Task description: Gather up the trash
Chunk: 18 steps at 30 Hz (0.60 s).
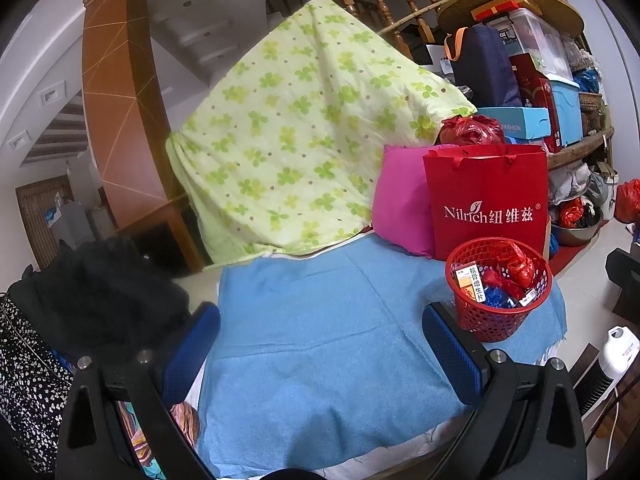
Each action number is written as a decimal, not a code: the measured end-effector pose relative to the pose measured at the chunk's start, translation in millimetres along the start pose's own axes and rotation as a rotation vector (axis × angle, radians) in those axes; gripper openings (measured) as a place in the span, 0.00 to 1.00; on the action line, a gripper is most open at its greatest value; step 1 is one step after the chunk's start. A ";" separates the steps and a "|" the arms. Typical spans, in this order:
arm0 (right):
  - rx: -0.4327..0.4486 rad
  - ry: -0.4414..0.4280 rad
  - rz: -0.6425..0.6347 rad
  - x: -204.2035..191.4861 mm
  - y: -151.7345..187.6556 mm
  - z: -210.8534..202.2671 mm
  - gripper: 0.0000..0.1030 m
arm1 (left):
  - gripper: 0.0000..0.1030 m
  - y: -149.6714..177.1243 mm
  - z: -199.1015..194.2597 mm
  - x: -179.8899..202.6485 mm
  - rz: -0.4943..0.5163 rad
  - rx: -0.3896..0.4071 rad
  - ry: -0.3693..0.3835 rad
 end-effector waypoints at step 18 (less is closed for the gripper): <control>-0.006 0.004 0.013 16.3 5.9 3.8 0.82 | 0.98 -0.4 10.7 14.6 0.022 -0.020 0.010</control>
Point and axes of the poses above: each gripper's, at about its wrist camera, not at the fingertips, and z roughly the way its jaws point, x to its right, y to its underside, the point moved 7 cm from there along z, roughly the way its jaws point, and after that the axes turned 6 degrees about y, right-handed, at the moved point
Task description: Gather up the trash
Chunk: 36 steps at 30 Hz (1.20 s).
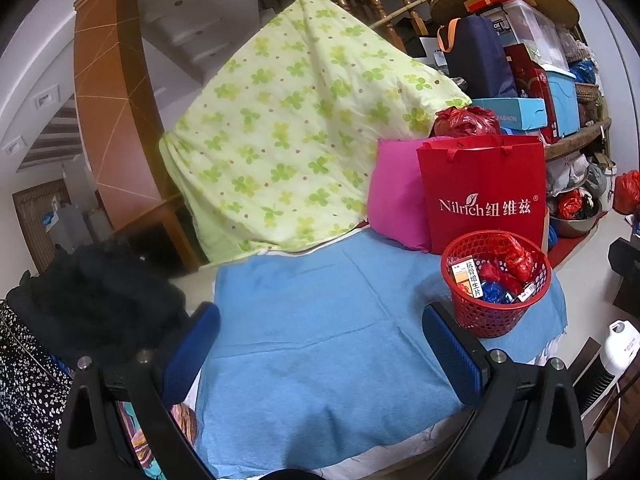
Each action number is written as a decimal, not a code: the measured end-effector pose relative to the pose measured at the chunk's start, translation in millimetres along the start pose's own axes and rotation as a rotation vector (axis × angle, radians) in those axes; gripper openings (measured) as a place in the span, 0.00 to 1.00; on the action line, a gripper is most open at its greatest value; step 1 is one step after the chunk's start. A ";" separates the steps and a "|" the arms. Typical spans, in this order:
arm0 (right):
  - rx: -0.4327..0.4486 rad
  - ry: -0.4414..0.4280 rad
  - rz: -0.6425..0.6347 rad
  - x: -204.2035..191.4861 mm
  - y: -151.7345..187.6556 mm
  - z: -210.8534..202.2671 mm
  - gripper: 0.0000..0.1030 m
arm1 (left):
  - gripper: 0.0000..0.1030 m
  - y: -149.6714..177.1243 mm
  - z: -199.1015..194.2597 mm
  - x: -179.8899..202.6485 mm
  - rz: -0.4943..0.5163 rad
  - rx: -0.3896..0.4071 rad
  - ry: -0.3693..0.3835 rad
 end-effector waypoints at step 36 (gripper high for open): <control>-0.102 0.056 0.036 32.1 -10.5 98.0 0.82 | 0.98 -6.4 101.8 31.6 0.060 -0.144 0.062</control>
Point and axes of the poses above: each gripper's, at about its wrist camera, not at the fingertips, and z roughly the way its jaws point, x to its right, y to its underside, the point moved 7 cm from there along z, roughly the way its jaws point, and after that the axes turned 6 degrees about y, right-handed, at the moved point
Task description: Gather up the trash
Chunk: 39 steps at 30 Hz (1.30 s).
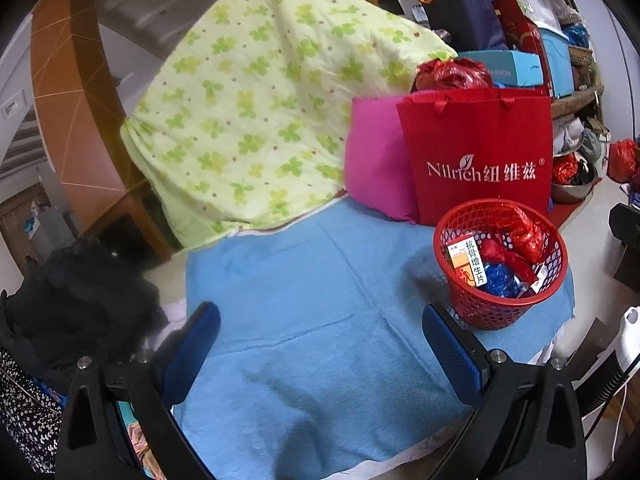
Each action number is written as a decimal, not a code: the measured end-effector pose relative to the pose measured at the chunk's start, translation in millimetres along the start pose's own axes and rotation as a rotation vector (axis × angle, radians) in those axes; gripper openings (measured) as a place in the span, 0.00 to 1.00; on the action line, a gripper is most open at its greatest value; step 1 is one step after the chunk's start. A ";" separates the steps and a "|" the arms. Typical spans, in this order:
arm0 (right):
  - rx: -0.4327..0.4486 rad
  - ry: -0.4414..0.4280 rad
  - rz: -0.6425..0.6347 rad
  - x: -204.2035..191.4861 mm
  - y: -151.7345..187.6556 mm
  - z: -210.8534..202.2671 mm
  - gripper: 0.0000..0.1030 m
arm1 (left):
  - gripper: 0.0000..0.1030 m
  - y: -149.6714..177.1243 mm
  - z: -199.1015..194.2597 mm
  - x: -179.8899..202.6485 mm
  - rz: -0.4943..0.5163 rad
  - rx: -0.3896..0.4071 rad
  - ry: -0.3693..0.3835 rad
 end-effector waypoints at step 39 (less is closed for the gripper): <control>-0.077 -0.006 0.125 51.8 19.9 57.0 0.82 | 0.98 -14.4 46.2 68.8 0.137 -0.080 0.012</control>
Point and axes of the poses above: each gripper's, at about its wrist camera, not at the fingertips, and z roughly the way its jaws point, x to its right, y to its underside, the point moved 7 cm from there along z, roughly the way its jaws point, and after that the axes turned 6 degrees about y, right-handed, at the moved point
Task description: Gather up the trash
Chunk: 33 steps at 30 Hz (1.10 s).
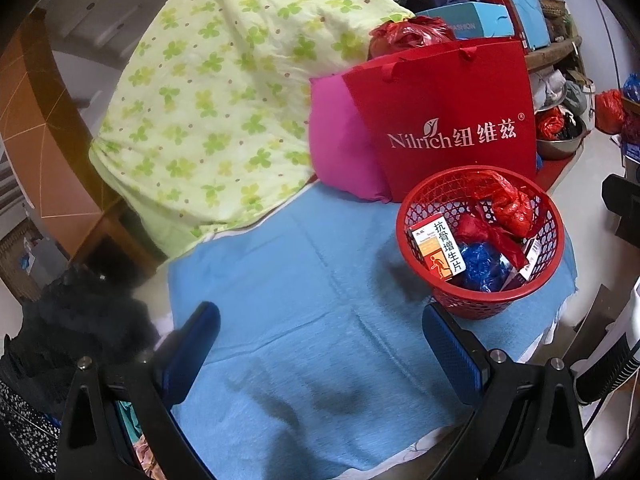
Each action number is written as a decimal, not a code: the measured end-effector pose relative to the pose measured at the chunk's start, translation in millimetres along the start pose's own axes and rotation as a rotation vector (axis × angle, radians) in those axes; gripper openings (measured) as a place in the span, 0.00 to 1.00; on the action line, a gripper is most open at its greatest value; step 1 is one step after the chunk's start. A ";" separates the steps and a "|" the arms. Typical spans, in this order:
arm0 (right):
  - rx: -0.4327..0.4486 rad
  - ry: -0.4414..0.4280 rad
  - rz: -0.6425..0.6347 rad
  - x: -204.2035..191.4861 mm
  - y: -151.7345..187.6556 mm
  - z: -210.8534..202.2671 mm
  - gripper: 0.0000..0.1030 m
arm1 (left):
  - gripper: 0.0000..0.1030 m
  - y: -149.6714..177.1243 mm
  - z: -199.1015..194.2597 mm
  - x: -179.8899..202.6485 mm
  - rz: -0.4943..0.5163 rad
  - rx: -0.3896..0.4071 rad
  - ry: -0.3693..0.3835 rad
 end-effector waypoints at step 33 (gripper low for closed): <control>0.038 0.042 -0.012 -1.7 3.5 0.4 0.82 | 0.98 11.9 9.5 -0.3 -0.035 0.003 0.053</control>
Point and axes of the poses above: each gripper's, at about its wrist camera, not at the fingertips, and z roughly the way its jaws point, x to its right, y to its underside, the point moved 7 cm from there along z, roughly the way its jaws point, and after that the axes turned 6 degrees about y, right-handed, at the moved point
